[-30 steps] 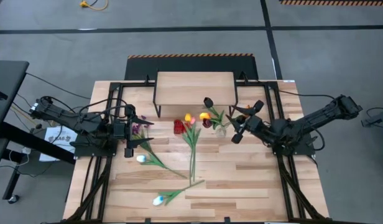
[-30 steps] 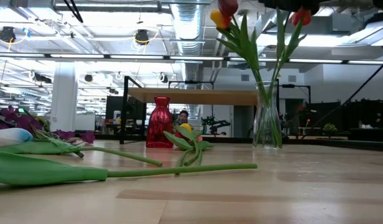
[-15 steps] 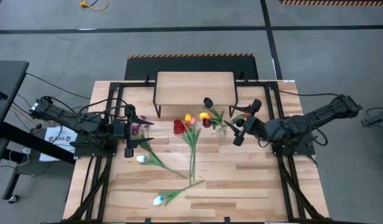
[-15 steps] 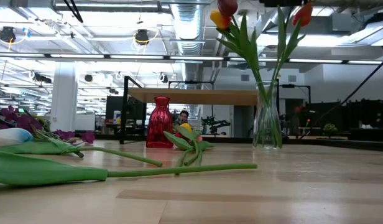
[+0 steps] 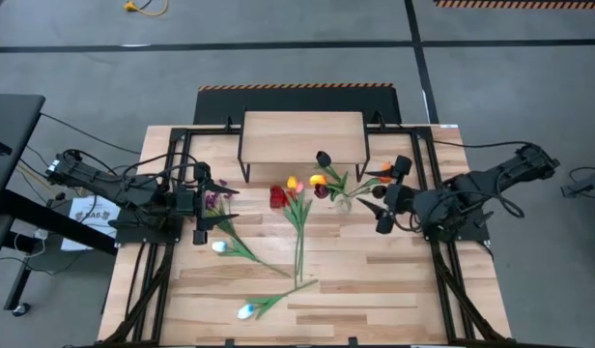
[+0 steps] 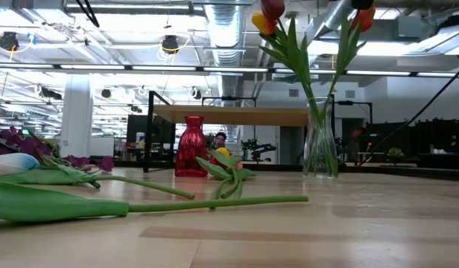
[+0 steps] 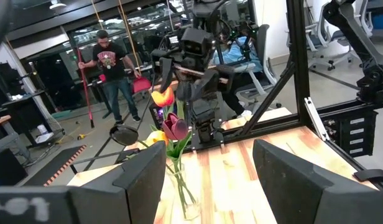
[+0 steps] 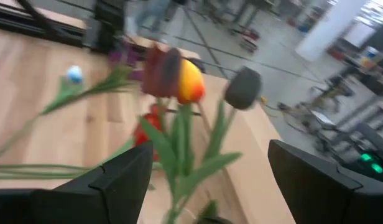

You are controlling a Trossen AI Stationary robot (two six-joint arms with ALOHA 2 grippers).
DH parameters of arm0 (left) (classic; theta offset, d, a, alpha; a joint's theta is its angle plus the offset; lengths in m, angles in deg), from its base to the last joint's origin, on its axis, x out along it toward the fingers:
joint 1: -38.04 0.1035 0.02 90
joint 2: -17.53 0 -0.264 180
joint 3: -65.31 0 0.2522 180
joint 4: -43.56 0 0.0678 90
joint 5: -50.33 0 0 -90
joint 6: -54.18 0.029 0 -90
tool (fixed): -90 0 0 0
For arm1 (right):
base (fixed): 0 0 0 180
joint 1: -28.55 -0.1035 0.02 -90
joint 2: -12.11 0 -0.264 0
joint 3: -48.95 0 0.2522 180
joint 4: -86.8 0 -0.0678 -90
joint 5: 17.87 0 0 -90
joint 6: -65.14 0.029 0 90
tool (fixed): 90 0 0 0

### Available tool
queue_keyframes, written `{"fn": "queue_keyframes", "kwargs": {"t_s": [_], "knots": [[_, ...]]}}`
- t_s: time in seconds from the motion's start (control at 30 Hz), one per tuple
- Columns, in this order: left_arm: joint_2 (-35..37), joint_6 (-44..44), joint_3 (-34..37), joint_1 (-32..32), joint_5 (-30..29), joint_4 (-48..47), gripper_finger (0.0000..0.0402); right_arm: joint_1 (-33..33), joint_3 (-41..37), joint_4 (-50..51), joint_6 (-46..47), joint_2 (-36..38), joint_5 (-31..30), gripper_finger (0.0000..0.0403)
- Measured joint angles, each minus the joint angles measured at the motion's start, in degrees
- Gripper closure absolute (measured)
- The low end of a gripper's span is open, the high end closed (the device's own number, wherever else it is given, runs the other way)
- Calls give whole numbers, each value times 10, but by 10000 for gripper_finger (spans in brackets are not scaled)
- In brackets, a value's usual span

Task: Pick and place flowers into a vace then onto a shelf
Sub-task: Put the black flower into the transparent vase, then adjust the flowers on the table

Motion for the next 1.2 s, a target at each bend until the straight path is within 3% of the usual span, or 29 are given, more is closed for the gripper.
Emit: {"fn": "queue_keyframes", "kwargs": {"t_s": [0.27, 0.4, 0.53, 0.63, 0.73, 0.83, 0.97, 1.2], "knots": [[0, 0, 0, 0, 0, 0, 170, -58, 33, 8, -76, 0, 14, 92], [0, -1, 0, 0, 0, 0, 170, -110, 54, 70, -104, 3, 15, 92], [0, -11, 0, 0, 0, 0, 170, -160, 67, 115, -69, 3, 26, 92], [0, -17, 0, 0, 0, 0, 170, -193, 67, 125, -14, 4, 86, 92], [0, -17, 0, 0, 0, 0, 170, -217, 56, 97, 35, 2, 144, 92], [0, -17, 0, 0, 0, 0, 170, -233, 31, 18, 71, -14, 164, 92], [0, -16, 0, 0, 0, -2, 170, -251, -3, -90, 59, -52, 161, 92], [0, -47, 0, 0, 15, -4, 170, -248, -6, -142, 104, -154, 94, 92]]}}
